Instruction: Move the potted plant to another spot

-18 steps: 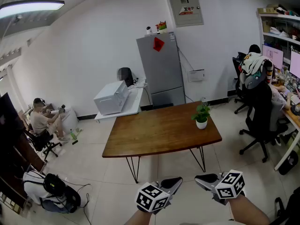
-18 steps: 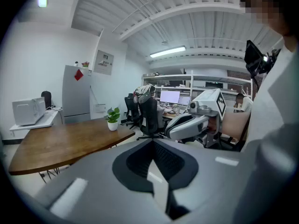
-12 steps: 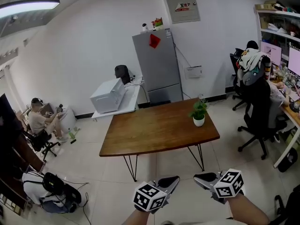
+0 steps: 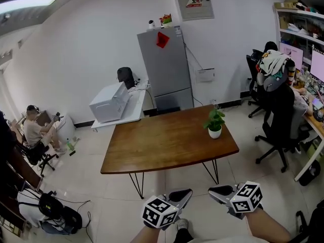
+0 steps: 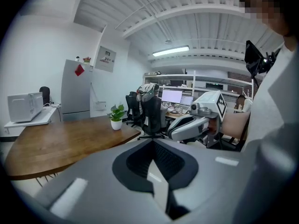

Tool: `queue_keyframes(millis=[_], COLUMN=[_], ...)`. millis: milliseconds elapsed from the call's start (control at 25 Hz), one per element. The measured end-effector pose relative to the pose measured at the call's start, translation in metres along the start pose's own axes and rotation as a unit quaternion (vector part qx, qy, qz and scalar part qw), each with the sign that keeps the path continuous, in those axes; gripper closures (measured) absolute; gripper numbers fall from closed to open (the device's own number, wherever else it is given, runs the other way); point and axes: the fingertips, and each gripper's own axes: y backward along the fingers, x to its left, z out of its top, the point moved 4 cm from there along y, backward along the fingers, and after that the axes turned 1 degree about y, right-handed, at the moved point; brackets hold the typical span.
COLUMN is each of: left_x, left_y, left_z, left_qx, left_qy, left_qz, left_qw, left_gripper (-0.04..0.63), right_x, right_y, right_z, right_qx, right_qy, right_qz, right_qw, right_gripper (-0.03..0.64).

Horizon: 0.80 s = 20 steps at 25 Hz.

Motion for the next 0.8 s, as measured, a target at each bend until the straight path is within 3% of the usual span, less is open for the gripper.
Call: queue_keyframes(millis=[280, 560, 800], left_x=[0.114, 0.246, 0.327], left_y=[-0.024, -0.051, -0.075], left_z=[0.007, 0.038, 0.044], left_qx=[0.002, 0.015, 0.028], left_qy=[0.012, 0.015, 0.021], left_qz=[-0.010, -0.026, -0.047], left_qw=[0.9999, 0.9994, 0.9983], left_gripper=[0.598, 0.598, 0.598], right_x=[-0.066, -0.147, -0.201], right_y=[-0.081, -0.167, -0.233], right_z=[0.029, 0.088, 0.122], right_qx=[0.011, 0.012, 0.013], right_qy=[-0.013, -0.033, -0.036], right_qz=[-0.010, -0.036, -0.047], right_qw=[1.000, 0.999, 0.998], right_gripper=[0.612, 0.612, 0.617])
